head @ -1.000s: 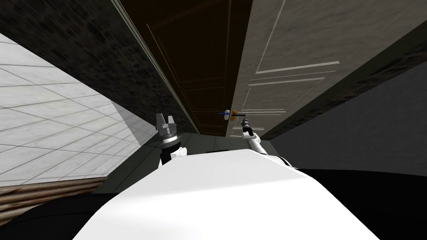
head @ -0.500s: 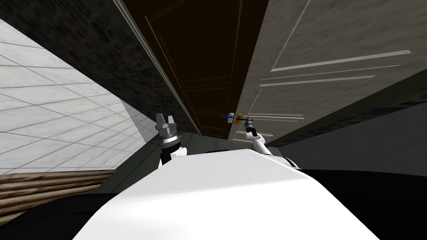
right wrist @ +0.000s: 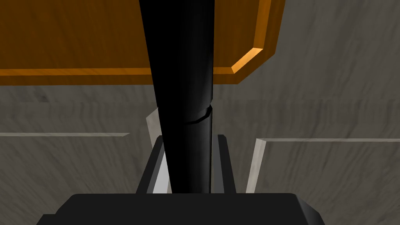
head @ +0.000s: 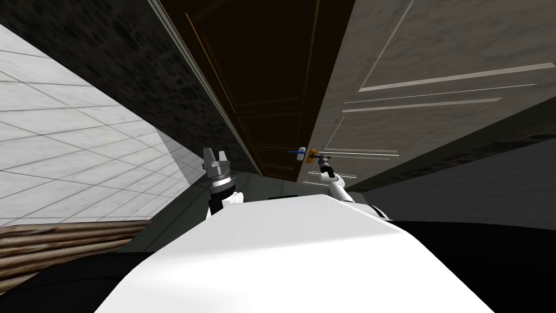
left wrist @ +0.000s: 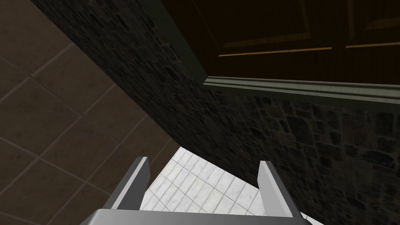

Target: Pull the door open

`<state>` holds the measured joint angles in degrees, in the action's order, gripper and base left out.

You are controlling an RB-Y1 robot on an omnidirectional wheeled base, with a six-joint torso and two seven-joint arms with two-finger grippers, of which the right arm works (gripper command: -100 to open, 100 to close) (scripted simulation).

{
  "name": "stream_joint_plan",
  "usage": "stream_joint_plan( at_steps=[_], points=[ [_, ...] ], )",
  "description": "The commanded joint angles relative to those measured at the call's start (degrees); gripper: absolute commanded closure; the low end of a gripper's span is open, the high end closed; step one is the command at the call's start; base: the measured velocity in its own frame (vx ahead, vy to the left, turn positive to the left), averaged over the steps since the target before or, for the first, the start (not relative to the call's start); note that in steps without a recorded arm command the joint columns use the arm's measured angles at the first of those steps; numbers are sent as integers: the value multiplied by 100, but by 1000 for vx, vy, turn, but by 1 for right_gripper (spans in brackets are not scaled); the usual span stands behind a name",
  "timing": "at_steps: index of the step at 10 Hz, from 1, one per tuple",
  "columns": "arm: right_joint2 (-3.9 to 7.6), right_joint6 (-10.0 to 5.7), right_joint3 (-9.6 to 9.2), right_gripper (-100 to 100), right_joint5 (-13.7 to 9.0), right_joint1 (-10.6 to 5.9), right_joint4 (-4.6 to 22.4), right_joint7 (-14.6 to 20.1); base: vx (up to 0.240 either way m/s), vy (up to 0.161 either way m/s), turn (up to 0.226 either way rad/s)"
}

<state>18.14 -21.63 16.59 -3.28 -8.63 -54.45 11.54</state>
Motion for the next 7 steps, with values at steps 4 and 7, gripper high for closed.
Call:
stream_joint_plan(
  at_steps=[4,7],
  points=[
    [82,-14,-31,100,-6,69,18,72,-73,-19,30],
    [183,-60,-174,100,2,110,12,214,-172,-18,105]
  ],
)
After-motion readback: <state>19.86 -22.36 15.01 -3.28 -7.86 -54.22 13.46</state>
